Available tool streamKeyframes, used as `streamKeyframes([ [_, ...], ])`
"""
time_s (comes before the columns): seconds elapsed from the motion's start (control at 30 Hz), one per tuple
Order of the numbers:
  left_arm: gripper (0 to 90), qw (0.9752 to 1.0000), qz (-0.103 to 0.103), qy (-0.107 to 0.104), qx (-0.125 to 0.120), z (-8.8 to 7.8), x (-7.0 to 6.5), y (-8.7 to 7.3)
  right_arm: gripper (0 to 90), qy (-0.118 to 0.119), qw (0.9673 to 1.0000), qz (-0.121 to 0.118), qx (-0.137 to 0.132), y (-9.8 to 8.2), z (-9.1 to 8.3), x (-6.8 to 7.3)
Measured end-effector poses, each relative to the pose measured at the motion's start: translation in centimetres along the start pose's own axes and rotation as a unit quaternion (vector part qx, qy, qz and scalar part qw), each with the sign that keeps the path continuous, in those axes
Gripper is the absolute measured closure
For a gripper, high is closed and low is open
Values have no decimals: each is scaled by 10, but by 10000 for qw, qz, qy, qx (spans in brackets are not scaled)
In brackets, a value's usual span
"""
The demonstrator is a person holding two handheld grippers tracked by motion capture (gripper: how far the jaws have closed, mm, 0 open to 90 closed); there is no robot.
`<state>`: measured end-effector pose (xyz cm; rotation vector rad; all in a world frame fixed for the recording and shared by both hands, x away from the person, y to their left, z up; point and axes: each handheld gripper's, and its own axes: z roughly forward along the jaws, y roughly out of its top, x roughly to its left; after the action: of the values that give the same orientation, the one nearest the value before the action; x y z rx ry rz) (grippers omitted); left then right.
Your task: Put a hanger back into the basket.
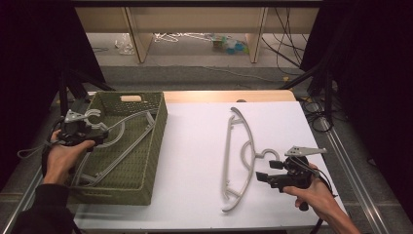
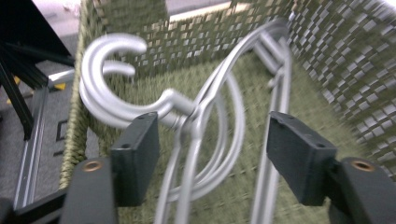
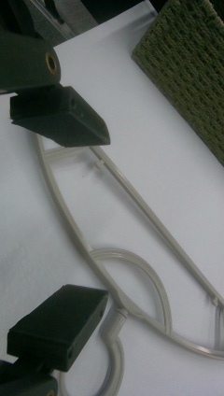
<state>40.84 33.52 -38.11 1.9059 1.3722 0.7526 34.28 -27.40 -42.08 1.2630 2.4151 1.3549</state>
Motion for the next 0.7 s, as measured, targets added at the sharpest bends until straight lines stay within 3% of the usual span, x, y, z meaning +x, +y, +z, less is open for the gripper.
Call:
streamKeyframes([
  [0.13, 304, 9991, -69, -64, -417, -17, -19, 4, 211, -3, 10000, 56, 1, -1, 2, 0],
  [0.23, 282, 9974, -167, -239, -656, -29, -36, 7, 195, 31, 10000, 38, 24, -2, 3, -2],
  [0.33, 264, 9951, -131, -460, -861, -39, -61, 9, 194, -55, 9999, 75, 38, -2, 3, -3],
  [0.43, 244, 9916, 83, -842, -982, -42, -84, 9, 195, -106, 9998, 155, -6, -3, 5, -5],
  [0.57, 232, 9887, 261, -1040, -1049, -42, -111, 4, 198, -174, 9997, 170, -35, -4, 7, -7],
  [0.63, 231, 9862, 314, -1164, -1138, -43, -126, 2, 198, -150, 9997, 178, -24, -5, 9, -7],
  [0.67, 230, 9827, 391, -1350, -1207, -43, -142, 1, 198, -212, 9996, 158, 69, -5, 10, -8],
  [0.7, 228, 9827, 391, -1350, -1207, -43, -142, 1, 198, -212, 9996, 158, 69, -5, 10, -8],
])
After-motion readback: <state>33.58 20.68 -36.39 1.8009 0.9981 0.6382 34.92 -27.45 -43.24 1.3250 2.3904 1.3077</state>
